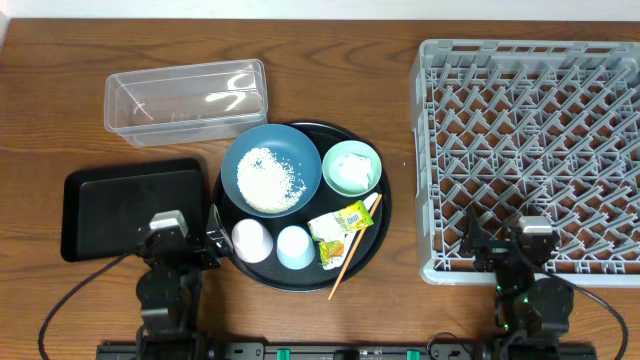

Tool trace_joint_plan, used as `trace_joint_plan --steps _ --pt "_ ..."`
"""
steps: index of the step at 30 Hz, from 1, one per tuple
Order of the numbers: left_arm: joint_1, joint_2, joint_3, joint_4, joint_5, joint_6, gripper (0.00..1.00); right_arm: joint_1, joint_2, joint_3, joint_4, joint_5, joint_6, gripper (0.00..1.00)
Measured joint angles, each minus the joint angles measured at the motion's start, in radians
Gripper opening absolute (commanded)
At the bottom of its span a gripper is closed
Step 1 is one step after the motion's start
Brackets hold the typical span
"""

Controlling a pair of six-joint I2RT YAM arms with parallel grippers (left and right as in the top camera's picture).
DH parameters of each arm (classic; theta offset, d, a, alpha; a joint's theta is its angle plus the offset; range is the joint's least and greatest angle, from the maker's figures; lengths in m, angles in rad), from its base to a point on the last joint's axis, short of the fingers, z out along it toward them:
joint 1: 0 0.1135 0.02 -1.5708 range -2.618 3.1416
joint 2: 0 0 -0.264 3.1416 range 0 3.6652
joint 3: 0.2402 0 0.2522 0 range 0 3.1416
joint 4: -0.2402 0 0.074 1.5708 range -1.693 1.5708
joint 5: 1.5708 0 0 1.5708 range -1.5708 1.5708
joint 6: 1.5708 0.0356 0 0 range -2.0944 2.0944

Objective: Sort waste into correct bins and load items into the dishwasher rack
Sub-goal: 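Reach the left gripper to the crumpled tissue on the platter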

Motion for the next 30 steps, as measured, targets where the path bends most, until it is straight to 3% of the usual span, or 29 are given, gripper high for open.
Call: trace_joint_plan --steps 11,19,23,30 --pt "0.0 0.461 0.492 -0.285 0.0 0.0 0.98 0.0 0.41 0.337 -0.248 0.0 0.001 0.99" --pt "0.0 0.81 0.913 -0.694 0.0 0.0 0.98 0.0 0.77 0.638 -0.529 0.0 0.001 0.99" --pt "0.0 0.906 0.998 -0.778 0.0 0.0 0.98 0.0 0.876 0.724 -0.56 -0.03 0.0 0.99" --pt "0.0 0.957 1.0 -0.782 0.015 0.0 0.98 0.0 0.922 0.736 -0.565 -0.084 0.001 0.99"
